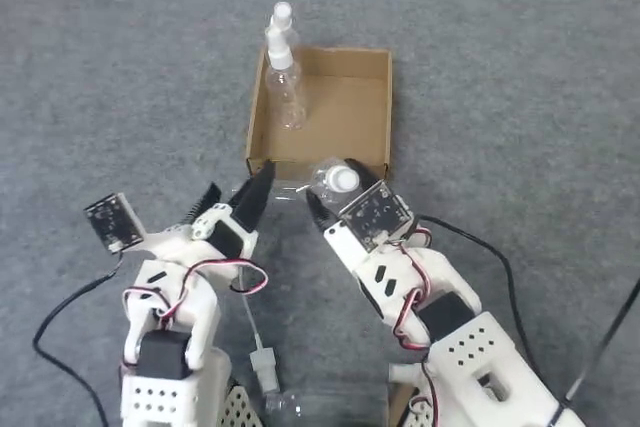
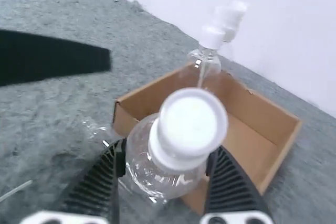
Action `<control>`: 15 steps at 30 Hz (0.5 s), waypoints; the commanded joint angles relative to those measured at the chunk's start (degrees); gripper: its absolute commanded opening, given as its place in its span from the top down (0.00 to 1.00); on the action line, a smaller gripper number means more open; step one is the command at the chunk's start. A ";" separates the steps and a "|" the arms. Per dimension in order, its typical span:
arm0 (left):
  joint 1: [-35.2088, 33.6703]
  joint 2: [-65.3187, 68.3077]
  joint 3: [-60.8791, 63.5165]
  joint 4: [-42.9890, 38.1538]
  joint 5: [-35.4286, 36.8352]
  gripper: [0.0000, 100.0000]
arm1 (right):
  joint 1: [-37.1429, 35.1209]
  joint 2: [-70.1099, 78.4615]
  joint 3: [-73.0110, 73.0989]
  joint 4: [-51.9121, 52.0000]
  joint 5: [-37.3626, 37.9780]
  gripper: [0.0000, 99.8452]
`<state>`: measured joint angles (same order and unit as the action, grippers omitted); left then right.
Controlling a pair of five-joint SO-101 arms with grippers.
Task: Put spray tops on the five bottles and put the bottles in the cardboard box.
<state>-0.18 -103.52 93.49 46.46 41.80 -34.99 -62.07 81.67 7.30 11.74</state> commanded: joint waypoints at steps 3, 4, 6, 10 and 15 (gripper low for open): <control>-7.12 -0.97 -2.95 -2.20 -7.47 0.67 | 3.38 -2.24 -2.81 -1.45 -0.79 0.99; -8.09 -0.97 -2.33 -2.46 -8.53 0.67 | 3.56 -2.24 -2.81 -1.54 -0.79 0.99; -9.23 -0.97 -1.01 -2.55 -10.55 0.67 | 3.56 -2.24 -2.81 -1.54 -0.79 0.99; -9.58 -0.97 3.03 -2.46 -13.10 0.67 | 3.82 -2.24 -2.81 -1.45 -0.79 0.99; -9.67 -0.97 3.03 -0.53 -13.36 0.67 | 3.82 -2.24 -2.81 -1.19 -0.79 0.99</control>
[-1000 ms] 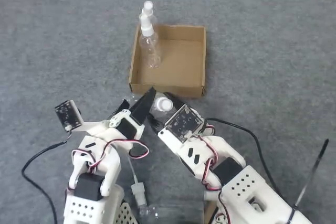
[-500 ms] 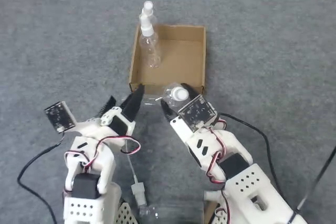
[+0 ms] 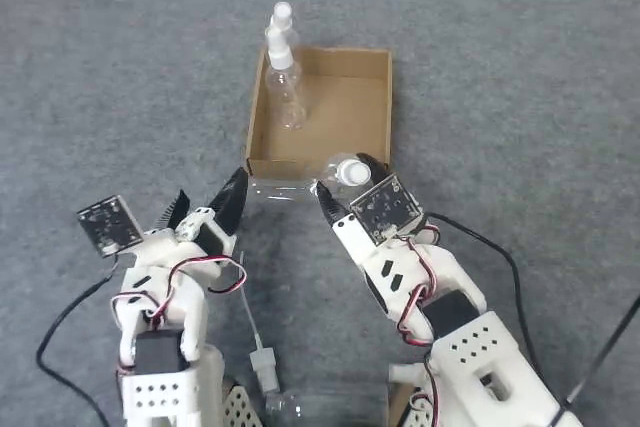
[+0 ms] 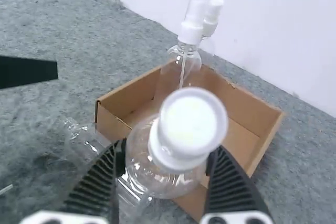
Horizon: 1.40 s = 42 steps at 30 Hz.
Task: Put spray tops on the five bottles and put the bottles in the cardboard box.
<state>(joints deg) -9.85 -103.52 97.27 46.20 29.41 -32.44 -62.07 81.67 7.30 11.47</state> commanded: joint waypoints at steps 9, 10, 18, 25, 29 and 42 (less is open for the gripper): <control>-4.31 -0.79 -0.75 1.14 -8.88 0.67 | 1.27 -2.24 -2.81 -1.10 -0.44 0.99; -4.66 -0.79 -0.75 2.02 -10.20 0.67 | 1.27 -2.24 -2.81 -1.10 -0.44 0.99; -4.92 -0.79 -0.75 15.03 -20.40 0.67 | 1.89 -12.35 -2.55 6.29 -0.53 0.99; -4.92 -0.79 -0.75 18.02 -21.10 0.67 | 2.51 -24.75 -2.02 14.02 -0.53 0.99; -4.92 -0.79 -0.75 18.02 -21.10 0.67 | 2.51 -28.26 -2.02 16.48 -0.53 0.99; -4.92 -0.79 -0.75 18.11 -21.10 0.67 | 6.73 -29.23 -2.55 15.96 -0.53 0.99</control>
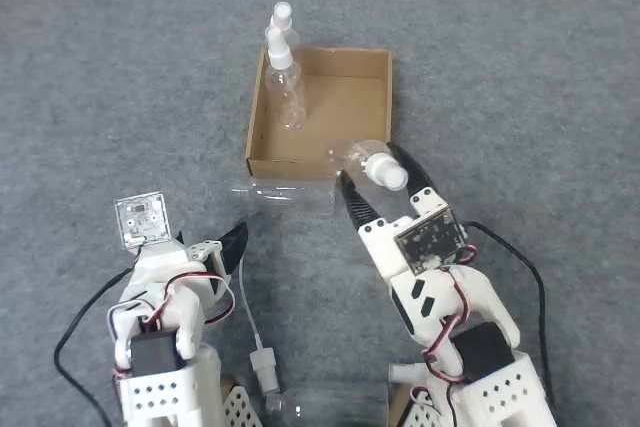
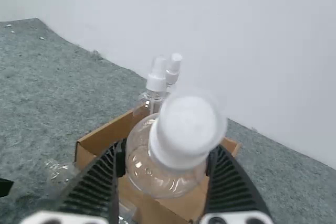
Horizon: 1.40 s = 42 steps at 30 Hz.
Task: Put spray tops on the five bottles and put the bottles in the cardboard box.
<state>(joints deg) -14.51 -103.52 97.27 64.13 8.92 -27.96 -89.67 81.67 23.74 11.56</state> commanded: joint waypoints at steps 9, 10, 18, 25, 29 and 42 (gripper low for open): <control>-0.26 -0.79 -0.75 0.18 -0.62 0.67 | 2.86 -1.63 -2.55 -0.57 -0.62 0.99; -0.26 -0.79 -0.75 0.18 -0.62 0.67 | 2.86 -1.63 -2.55 -0.48 -0.62 0.99; -0.26 -0.79 -0.75 0.18 -0.62 0.67 | 2.86 -1.63 -2.55 -0.48 -0.62 0.99; 0.00 -0.79 -0.75 0.18 -0.79 0.67 | 2.59 -1.45 -2.37 -0.57 -0.62 0.99; 4.75 -0.70 -0.75 0.18 -0.88 0.67 | 2.59 -1.54 -2.37 -0.48 -0.62 0.99; 4.22 -0.70 -0.75 0.18 -0.70 0.67 | 2.51 -1.54 -2.20 -0.57 -0.62 0.99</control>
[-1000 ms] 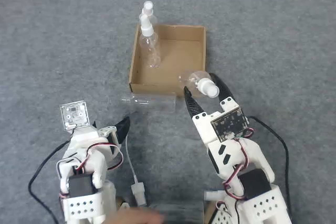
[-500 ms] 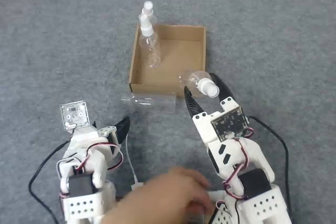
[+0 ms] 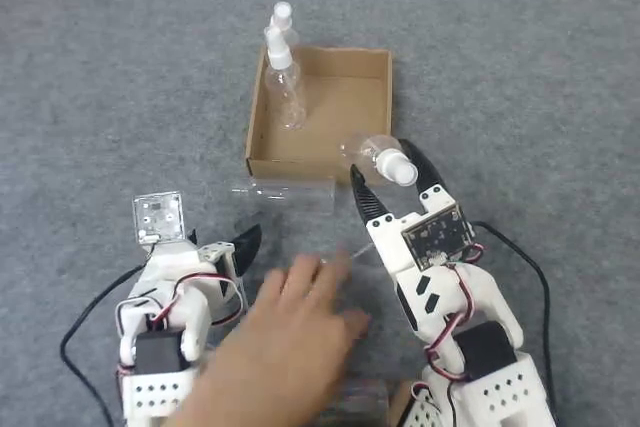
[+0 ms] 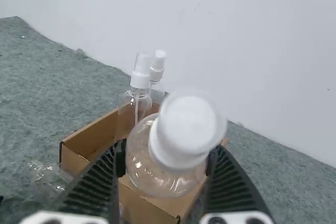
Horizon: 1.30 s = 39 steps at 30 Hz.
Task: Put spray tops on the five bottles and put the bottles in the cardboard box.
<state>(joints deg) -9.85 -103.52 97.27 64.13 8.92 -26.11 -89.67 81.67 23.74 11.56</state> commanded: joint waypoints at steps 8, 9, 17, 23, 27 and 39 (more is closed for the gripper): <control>-0.44 -0.70 -0.75 0.18 -0.70 0.67 | 0.66 -1.10 -2.46 -0.57 -0.62 0.99; -0.44 -0.70 -0.75 0.18 -0.70 0.67 | 0.66 -1.10 -2.46 -0.57 -0.62 0.99; -0.44 -0.70 -0.75 0.18 -0.70 0.67 | 0.75 -1.10 -2.73 -0.66 -0.26 0.99; -0.44 -0.70 -0.75 0.18 -0.70 0.67 | 1.10 -0.92 -4.57 0.04 -0.26 0.99; -0.44 -0.70 -0.75 0.18 -0.70 0.67 | 0.84 -0.84 -5.71 0.04 -0.18 0.99; -0.44 -0.70 -0.75 0.18 -0.70 0.67 | -1.98 22.20 -22.95 -0.04 -0.53 0.99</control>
<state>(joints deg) -10.11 -103.52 97.27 64.13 8.92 -26.37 -75.43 66.29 23.74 11.56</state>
